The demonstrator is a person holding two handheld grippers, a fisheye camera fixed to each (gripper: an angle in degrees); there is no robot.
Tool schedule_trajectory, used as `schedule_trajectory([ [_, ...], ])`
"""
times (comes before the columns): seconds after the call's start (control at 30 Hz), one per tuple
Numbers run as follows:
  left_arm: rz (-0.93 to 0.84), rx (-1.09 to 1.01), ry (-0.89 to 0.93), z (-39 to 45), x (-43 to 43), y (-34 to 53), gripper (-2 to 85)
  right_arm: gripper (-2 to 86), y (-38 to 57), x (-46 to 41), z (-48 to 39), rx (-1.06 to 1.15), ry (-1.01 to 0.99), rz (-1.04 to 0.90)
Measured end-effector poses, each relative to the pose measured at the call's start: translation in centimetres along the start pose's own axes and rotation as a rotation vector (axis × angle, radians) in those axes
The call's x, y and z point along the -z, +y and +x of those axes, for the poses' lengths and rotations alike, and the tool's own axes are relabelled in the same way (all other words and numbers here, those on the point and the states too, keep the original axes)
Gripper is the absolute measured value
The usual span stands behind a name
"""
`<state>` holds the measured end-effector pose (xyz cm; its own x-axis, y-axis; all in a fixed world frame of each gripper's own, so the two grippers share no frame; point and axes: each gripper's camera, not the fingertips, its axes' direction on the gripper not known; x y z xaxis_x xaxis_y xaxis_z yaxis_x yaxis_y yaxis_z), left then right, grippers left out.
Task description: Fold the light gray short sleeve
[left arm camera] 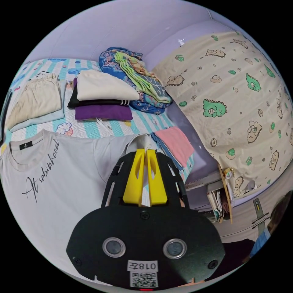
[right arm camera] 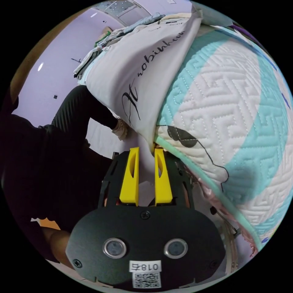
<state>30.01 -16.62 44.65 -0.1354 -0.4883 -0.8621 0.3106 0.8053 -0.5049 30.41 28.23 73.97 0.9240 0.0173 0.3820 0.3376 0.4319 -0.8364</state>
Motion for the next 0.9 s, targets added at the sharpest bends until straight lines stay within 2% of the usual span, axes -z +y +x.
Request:
schedule_trajectory([
  [0.23,0.026,0.032,0.017,-4.2,1.4,3.2,-0.9,1.0,-2.5,-1.7,-1.6,0.003,0.083,-0.136],
  [0.5,0.085,-0.022,0.045,-10.9,7.6,7.0,-0.9,0.0,-2.6,3.4,-8.6,0.024,0.095,0.015],
  [0.6,0.142,-0.037,0.063,-15.4,11.4,10.4,-0.9,0.0,-4.5,4.9,-13.4,0.139,0.109,0.07],
  [0.67,0.187,-0.03,0.052,-18.8,13.8,13.1,-0.9,-0.1,-7.1,4.1,-16.3,0.231,0.125,0.034],
  [0.77,0.259,0.061,0.03,-25.7,16.6,18.7,-0.9,0.0,-10.7,0.6,-17.8,0.306,0.109,-0.068],
  [0.9,0.307,0.252,-0.02,-34.0,16.6,26.5,-0.9,0.0,-13.9,-4.0,-16.8,0.278,0.061,-0.134],
])
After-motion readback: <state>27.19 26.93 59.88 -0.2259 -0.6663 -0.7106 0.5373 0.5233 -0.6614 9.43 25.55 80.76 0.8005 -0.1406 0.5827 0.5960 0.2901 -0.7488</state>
